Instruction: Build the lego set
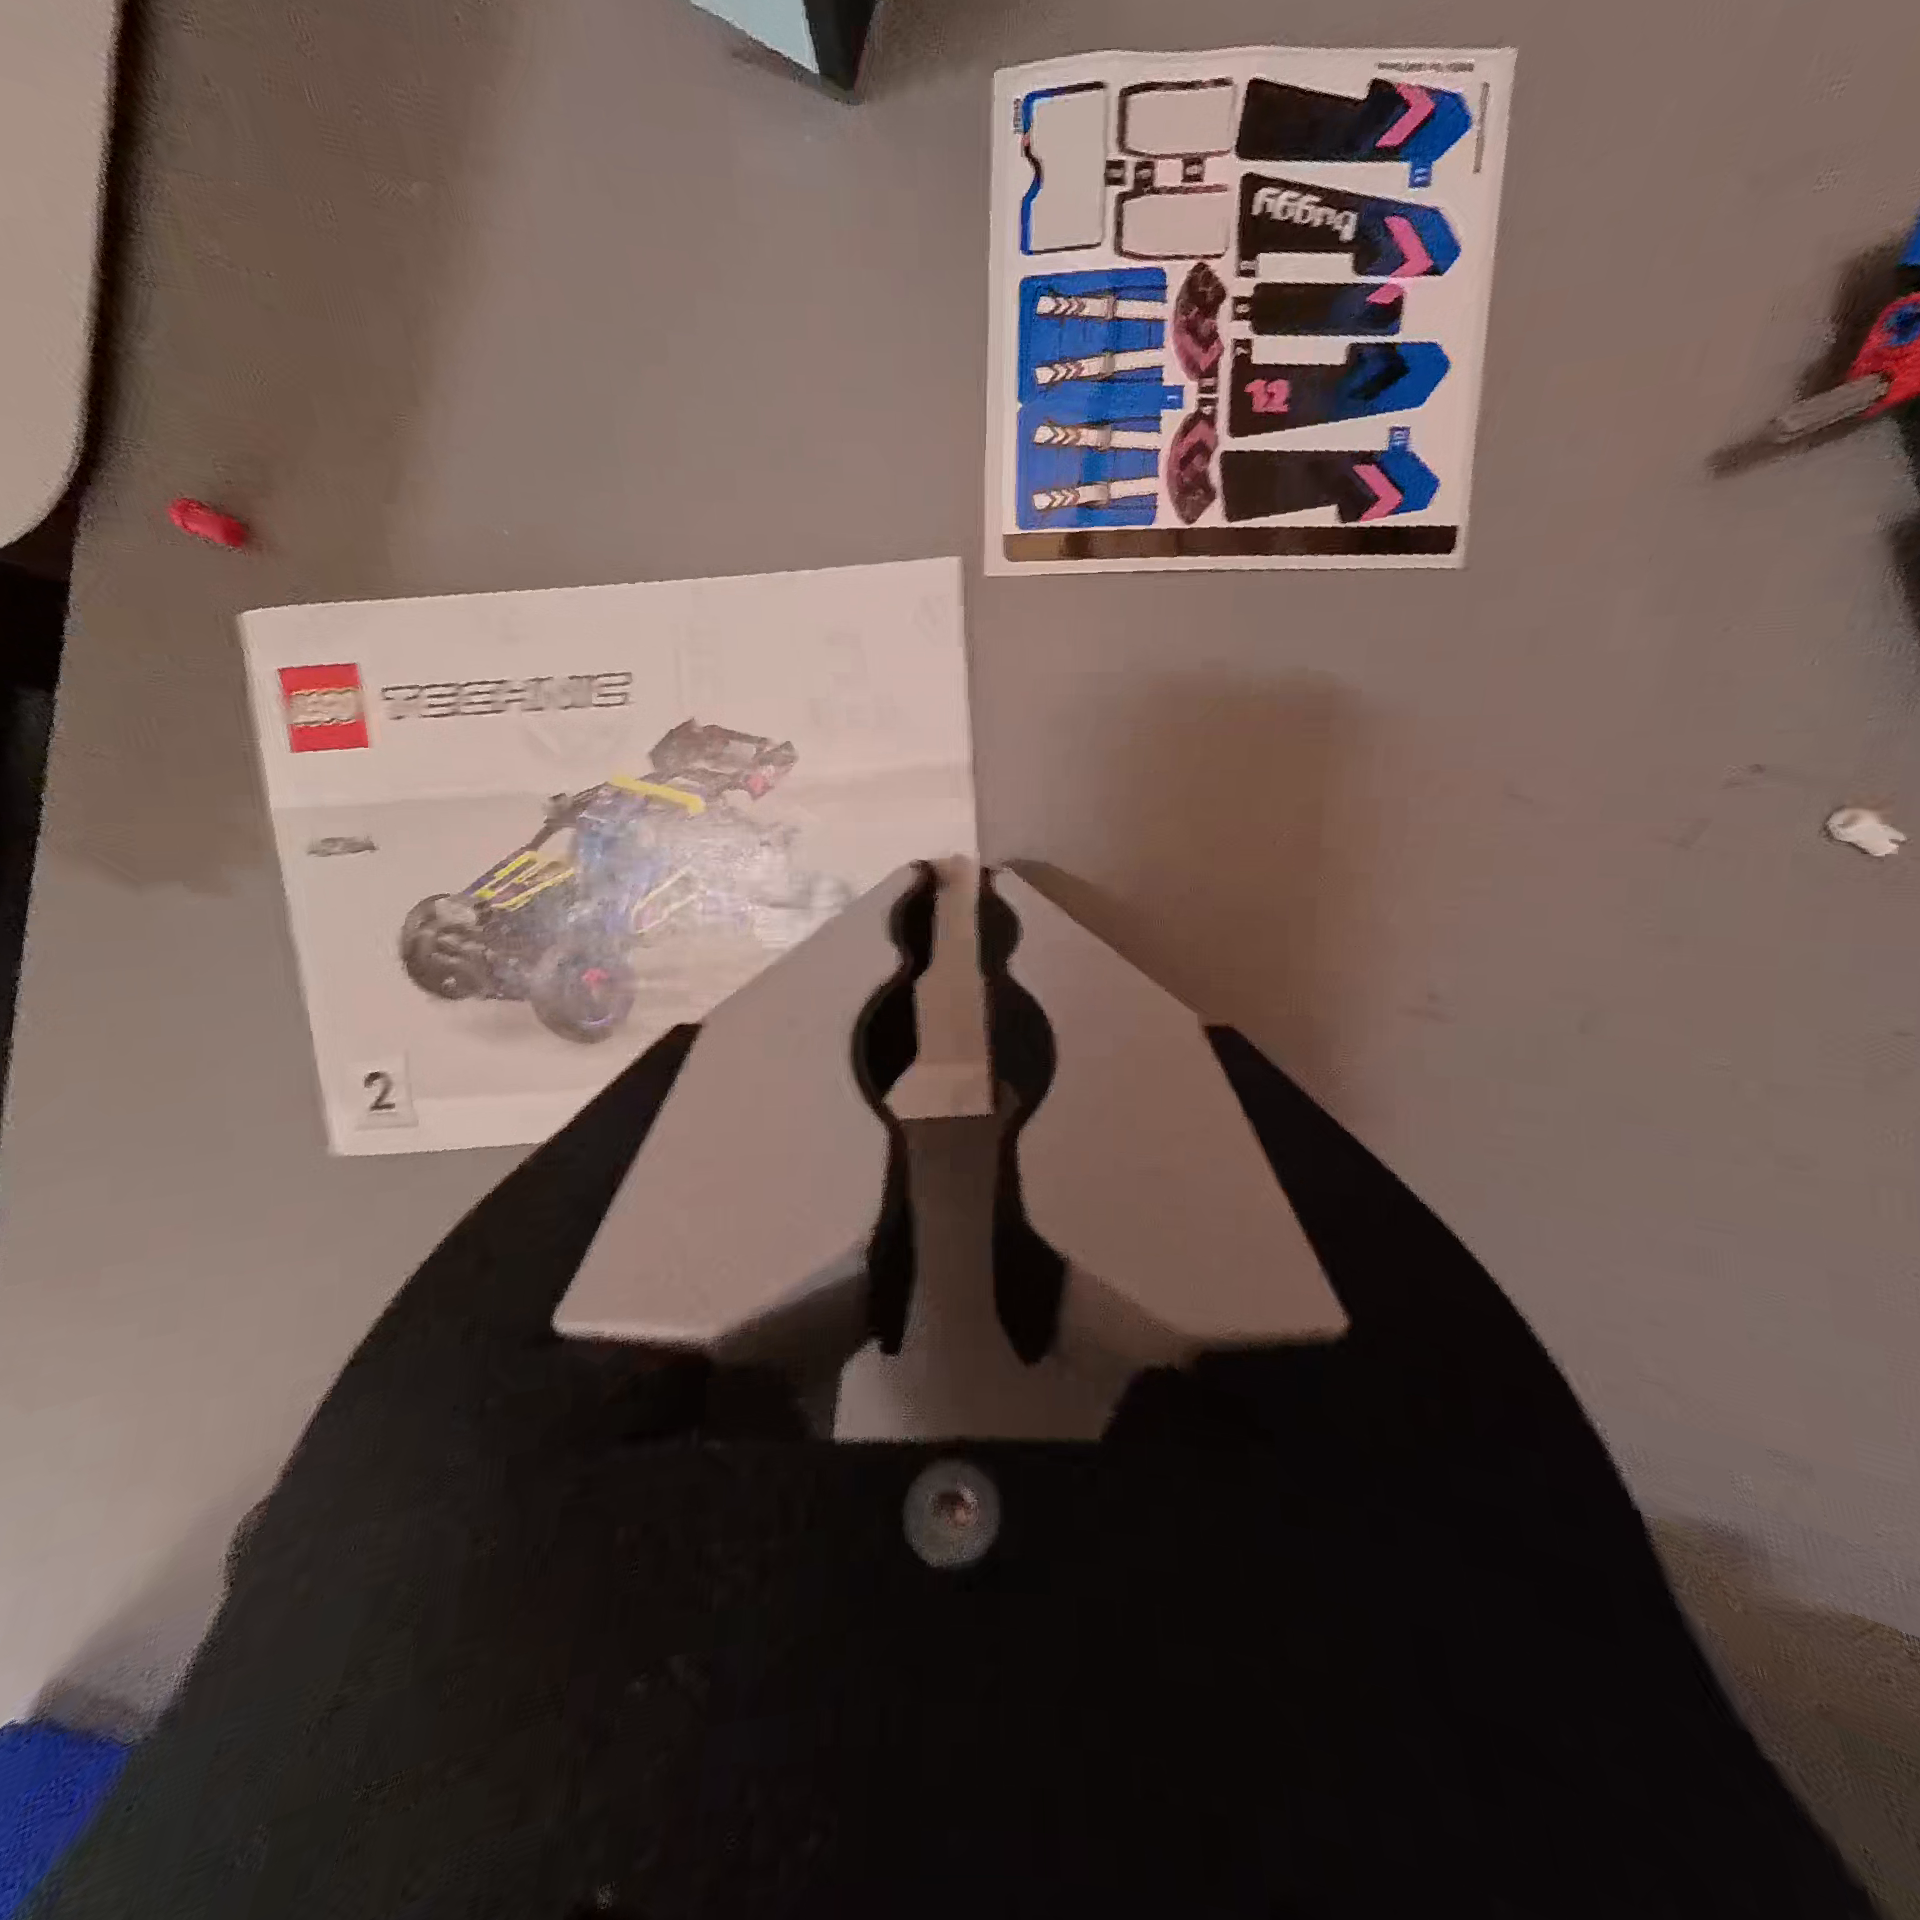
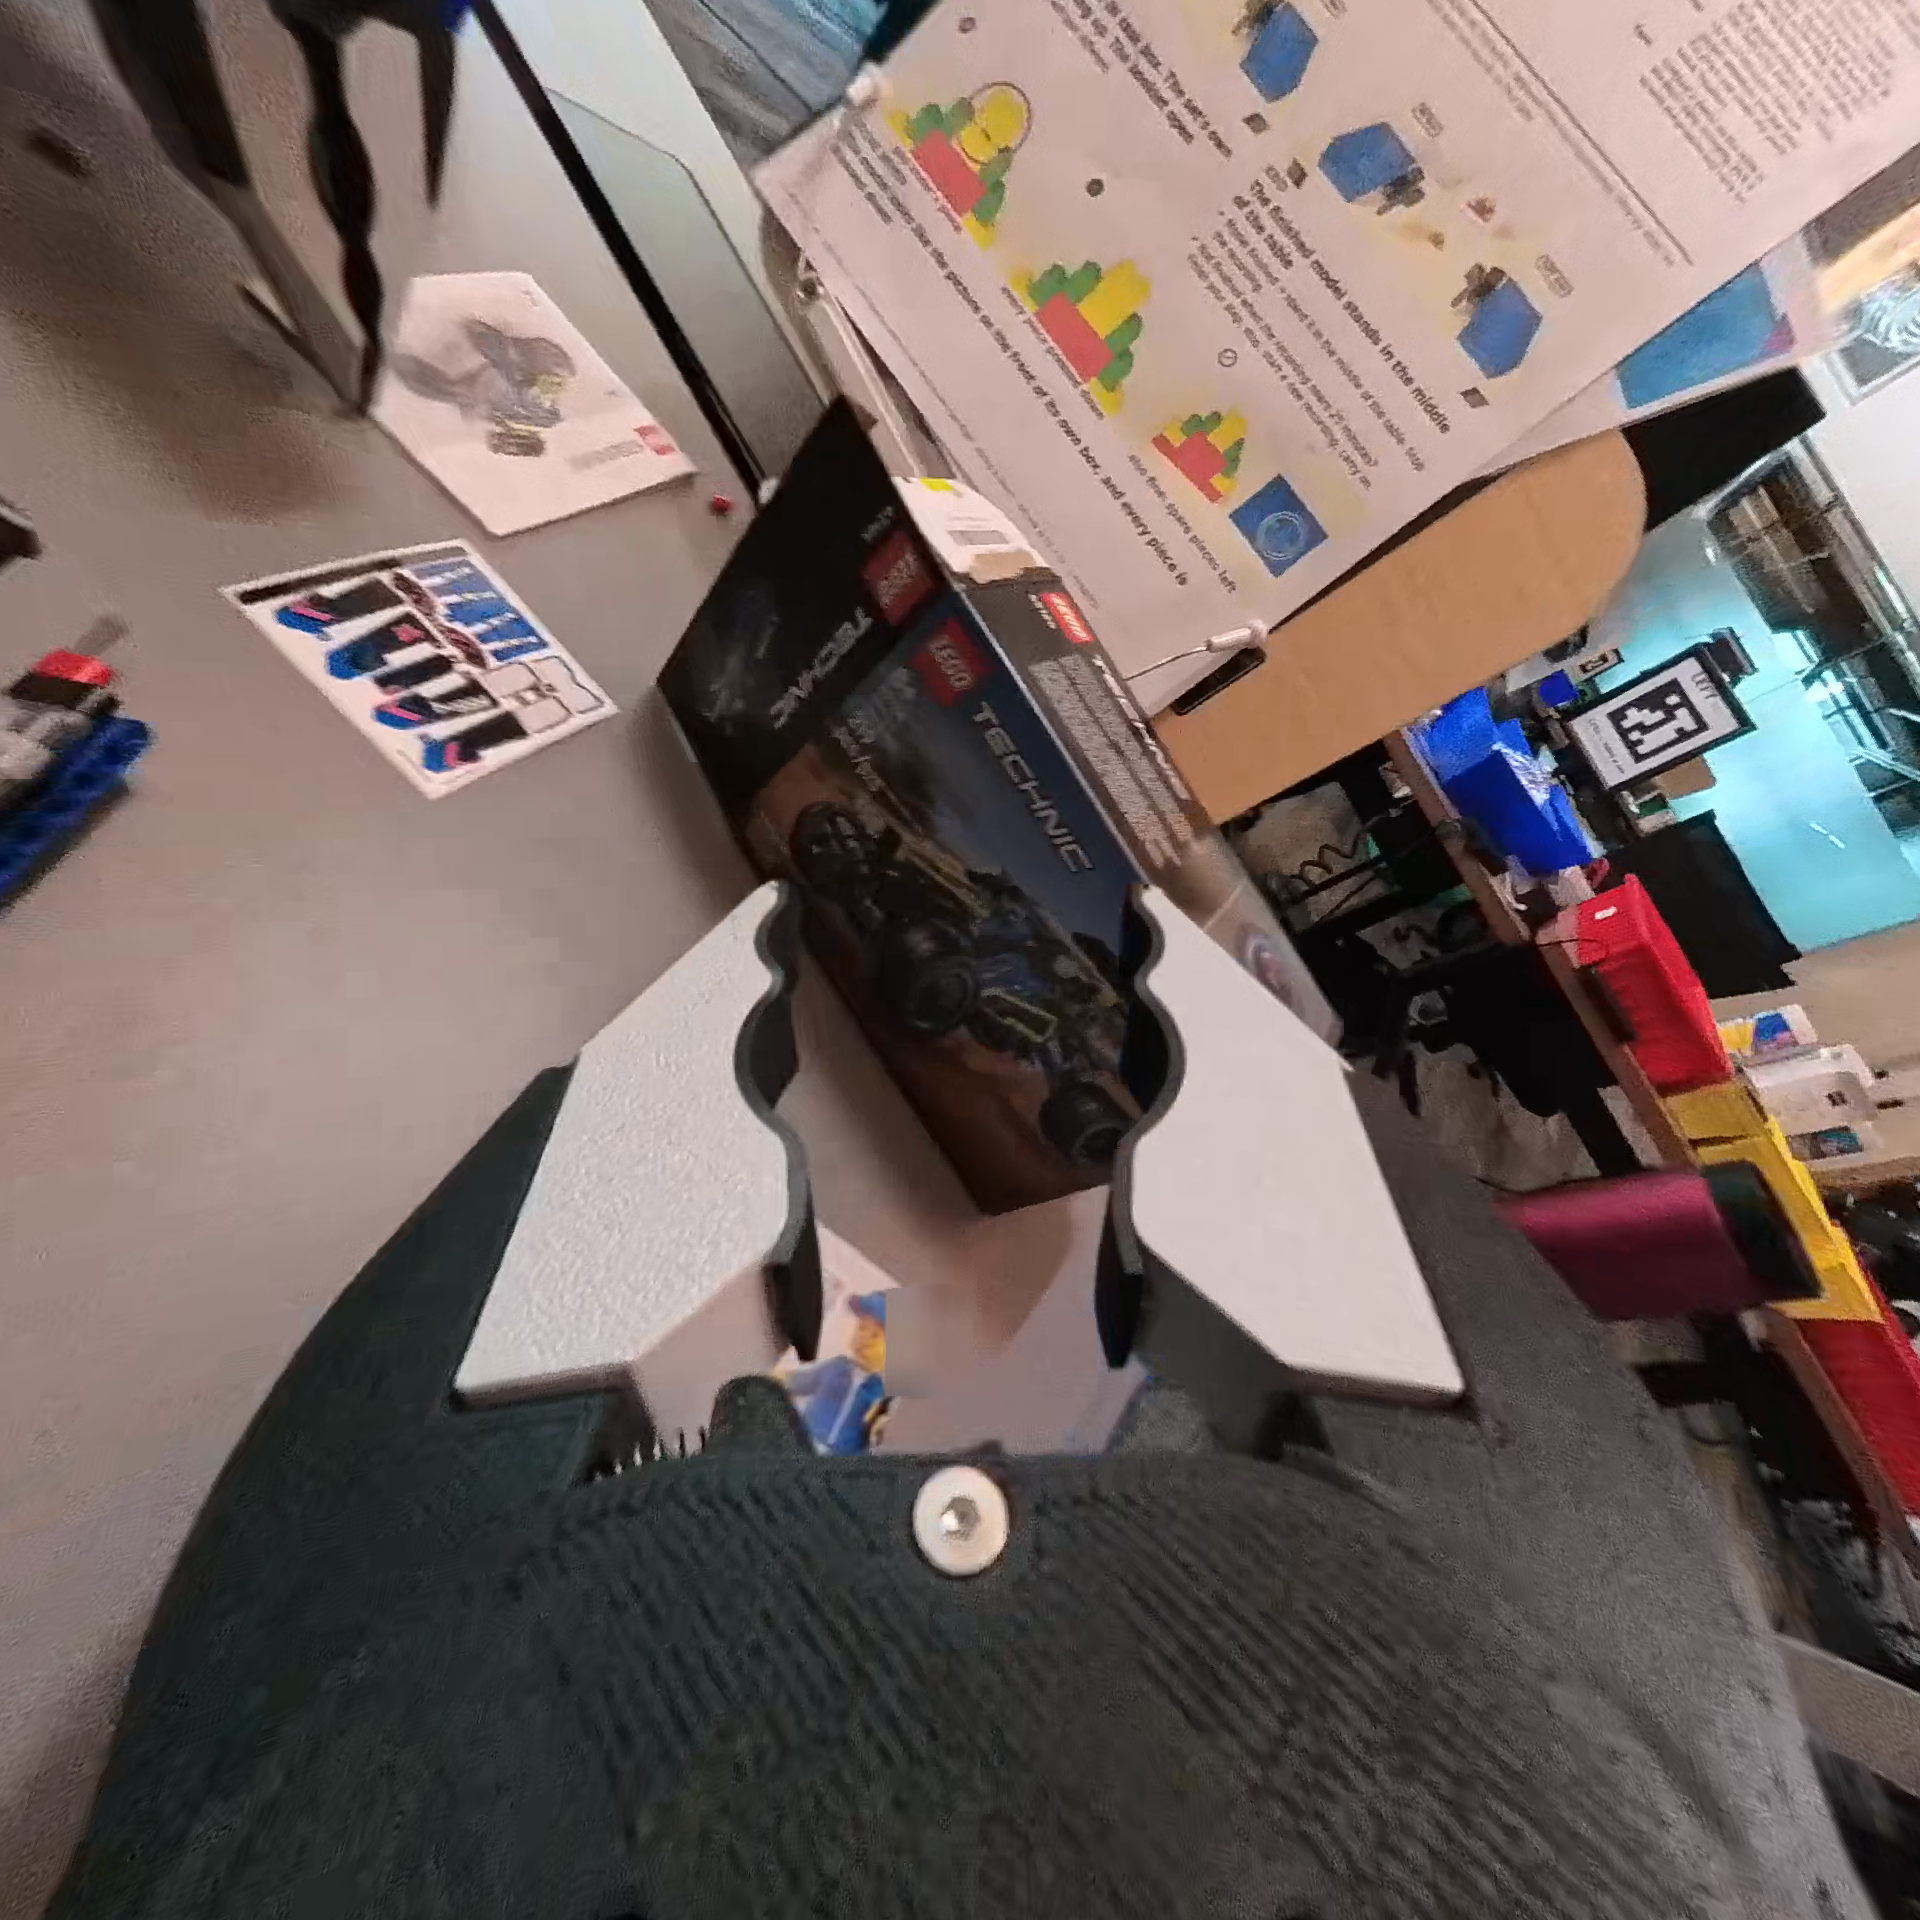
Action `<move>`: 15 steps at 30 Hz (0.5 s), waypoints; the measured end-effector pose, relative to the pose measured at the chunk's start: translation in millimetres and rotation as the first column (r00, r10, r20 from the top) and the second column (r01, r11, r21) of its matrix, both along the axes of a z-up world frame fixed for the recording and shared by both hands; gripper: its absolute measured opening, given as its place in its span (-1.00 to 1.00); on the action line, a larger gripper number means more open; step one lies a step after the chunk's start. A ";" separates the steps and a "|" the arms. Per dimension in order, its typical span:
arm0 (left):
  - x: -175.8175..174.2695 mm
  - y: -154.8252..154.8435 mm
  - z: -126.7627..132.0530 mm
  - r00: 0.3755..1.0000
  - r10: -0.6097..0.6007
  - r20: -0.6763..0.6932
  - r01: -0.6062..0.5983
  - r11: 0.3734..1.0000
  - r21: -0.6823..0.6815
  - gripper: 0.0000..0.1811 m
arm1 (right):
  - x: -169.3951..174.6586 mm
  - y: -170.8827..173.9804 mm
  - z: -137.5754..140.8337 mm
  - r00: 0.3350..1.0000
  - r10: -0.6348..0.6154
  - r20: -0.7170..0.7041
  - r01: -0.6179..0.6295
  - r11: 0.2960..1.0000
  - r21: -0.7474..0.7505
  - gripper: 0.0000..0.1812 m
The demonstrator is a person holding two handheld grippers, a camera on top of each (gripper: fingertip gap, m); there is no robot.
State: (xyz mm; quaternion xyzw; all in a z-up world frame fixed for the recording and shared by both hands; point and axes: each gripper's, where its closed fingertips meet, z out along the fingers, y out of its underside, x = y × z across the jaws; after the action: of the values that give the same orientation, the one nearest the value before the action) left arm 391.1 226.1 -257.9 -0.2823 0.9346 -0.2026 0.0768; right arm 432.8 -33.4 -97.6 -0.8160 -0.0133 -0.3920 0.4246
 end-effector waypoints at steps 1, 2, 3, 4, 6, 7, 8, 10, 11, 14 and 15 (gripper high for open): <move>0.5 -1.3 -0.1 1.000 0.005 0.005 -0.005 1.000 -0.014 -1.00 | -10.7 2.0 -3.4 1.000 0.020 -0.023 -0.019 1.000 0.019 -0.33; 0.9 -1.6 0.1 1.000 0.016 0.011 -0.015 0.999 -0.030 -1.00 | -20.4 3.6 -6.4 0.998 0.034 -0.047 -0.032 0.999 0.037 -0.34; 0.1 -1.8 0.2 1.000 0.027 0.014 -0.027 0.999 -0.048 -1.00 | -28.7 5.5 -9.2 0.997 0.043 -0.071 -0.039 0.998 0.055 -0.34; 0.2 -2.3 1.0 0.999 0.041 0.027 -0.039 0.997 -0.068 -1.00 | -36.1 7.9 -12.2 0.994 0.058 -0.089 -0.052 0.996 0.068 -0.34; 1.9 -5.3 7.7 0.995 0.075 0.067 -0.066 0.990 -0.126 -1.00 | -44.8 11.5 -18.2 0.991 0.078 -0.108 -0.069 0.994 0.080 -0.35; 4.2 -4.9 13.2 0.991 0.093 0.098 -0.079 0.987 -0.138 -1.00 | -46.3 12.5 -21.9 0.990 0.076 -0.117 -0.067 0.995 0.079 -0.35; 8.5 -2.2 19.6 0.983 0.109 0.147 -0.090 0.988 -0.128 -1.00 | -47.6 13.5 -26.1 0.989 0.077 -0.130 -0.067 0.995 0.075 -0.35; 20.2 6.8 30.8 0.958 0.109 0.264 -0.097 0.993 -0.061 -1.00 | -50.0 16.3 -32.3 0.986 0.083 -0.142 -0.074 0.995 0.070 -0.35; 24.5 10.4 31.8 0.952 0.094 0.292 -0.091 0.996 -0.022 -1.00 | -51.5 18.4 -35.1 0.984 0.091 -0.151 -0.081 0.994 0.070 -0.35; 36.9 24.1 20.2 0.974 0.093 0.208 -0.110 0.991 0.074 -0.31 | -54.5 23.0 -40.4 0.979 0.105 -0.173 -0.095 0.993 0.065 -0.35; 43.6 27.7 18.1 0.979 0.100 0.175 -0.116 0.990 0.079 -0.19 | -55.7 23.6 -41.6 0.978 0.108 -0.179 -0.098 0.993 0.061 -0.34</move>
State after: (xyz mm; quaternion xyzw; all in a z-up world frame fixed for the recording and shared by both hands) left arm 434.7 253.8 -239.8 -0.3105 0.9159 -0.1798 0.1799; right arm 377.1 -9.9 -139.2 -0.8354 -0.0066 -0.2934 0.4647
